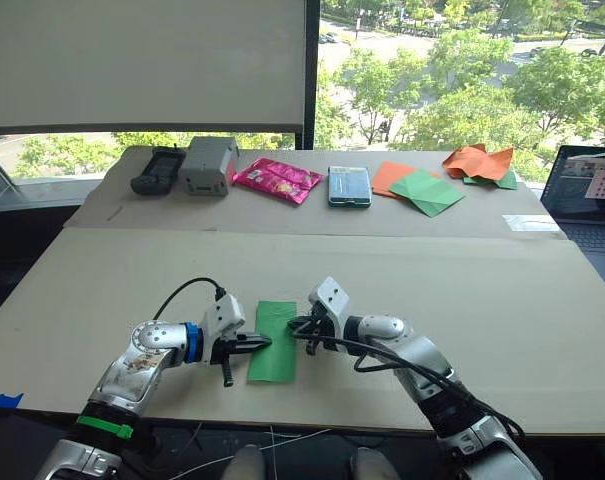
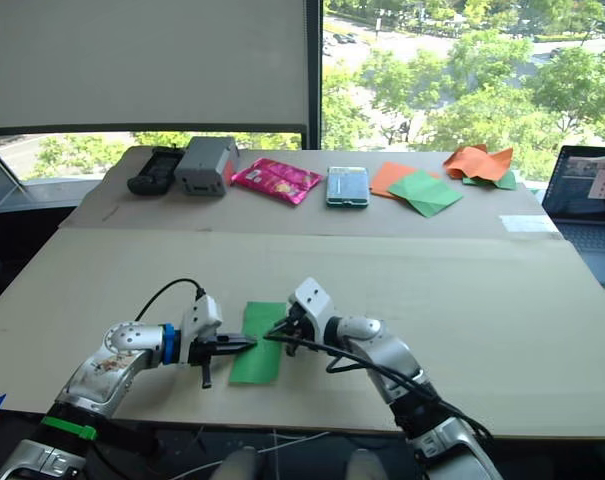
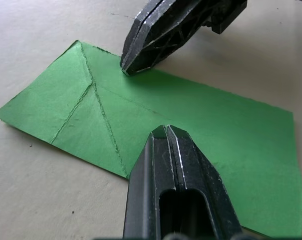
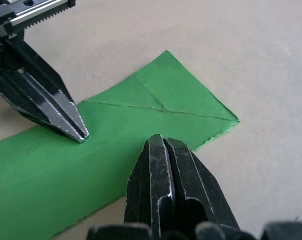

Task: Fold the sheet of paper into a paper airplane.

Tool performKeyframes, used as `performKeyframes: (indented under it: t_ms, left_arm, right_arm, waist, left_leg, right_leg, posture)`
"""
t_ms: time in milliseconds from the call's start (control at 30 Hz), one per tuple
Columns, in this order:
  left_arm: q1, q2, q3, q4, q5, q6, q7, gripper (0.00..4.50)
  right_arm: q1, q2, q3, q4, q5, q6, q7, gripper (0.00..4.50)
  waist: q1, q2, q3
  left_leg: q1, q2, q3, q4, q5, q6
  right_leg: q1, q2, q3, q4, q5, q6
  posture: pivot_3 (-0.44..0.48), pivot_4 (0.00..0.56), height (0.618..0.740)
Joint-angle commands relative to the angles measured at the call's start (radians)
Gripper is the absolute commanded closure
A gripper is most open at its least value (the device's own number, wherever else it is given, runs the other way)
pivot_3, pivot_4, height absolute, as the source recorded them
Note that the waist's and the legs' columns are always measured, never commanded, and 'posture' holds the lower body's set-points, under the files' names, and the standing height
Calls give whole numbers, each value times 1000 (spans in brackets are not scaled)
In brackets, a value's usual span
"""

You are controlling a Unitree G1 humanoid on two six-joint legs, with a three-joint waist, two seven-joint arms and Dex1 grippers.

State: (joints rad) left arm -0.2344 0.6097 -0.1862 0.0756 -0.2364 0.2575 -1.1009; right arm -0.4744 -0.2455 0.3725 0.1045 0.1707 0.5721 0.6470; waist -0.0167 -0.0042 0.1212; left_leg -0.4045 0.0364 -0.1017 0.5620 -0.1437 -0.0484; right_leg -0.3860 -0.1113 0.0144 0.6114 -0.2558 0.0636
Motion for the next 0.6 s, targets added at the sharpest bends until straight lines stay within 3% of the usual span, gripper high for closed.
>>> performKeyframes:
  t_ms: [33,367,600]
  left_arm:
    - [34,18,-26,7,37,10,1,4500]
    - [50,21,-24,-9,37,16,14,4500]
    - [43,23,-21,-1,38,17,17,4500]
  right_arm:
    - [-37,5,-17,119,-40,-12,-16,4451]
    - [-95,30,-32,227,-41,-73,15,4451]
    - [31,-13,20,1,-20,-1,80,4451]
  waist:
    - [-1,0,-1]
    - [-3,1,-1]
    - [0,1,-2]
  left_leg:
    - [0,0,0,0,0,0]
    - [1,0,0,0,1,2]
    - [0,0,0,0,2,4]
  right_leg:
    - [0,0,0,0,0,0]
    - [0,1,1,1,0,0]
    - [0,1,1,1,0,-1]
  posture:
    - [0,150,720]
    - [0,150,720]
    - [0,150,720]
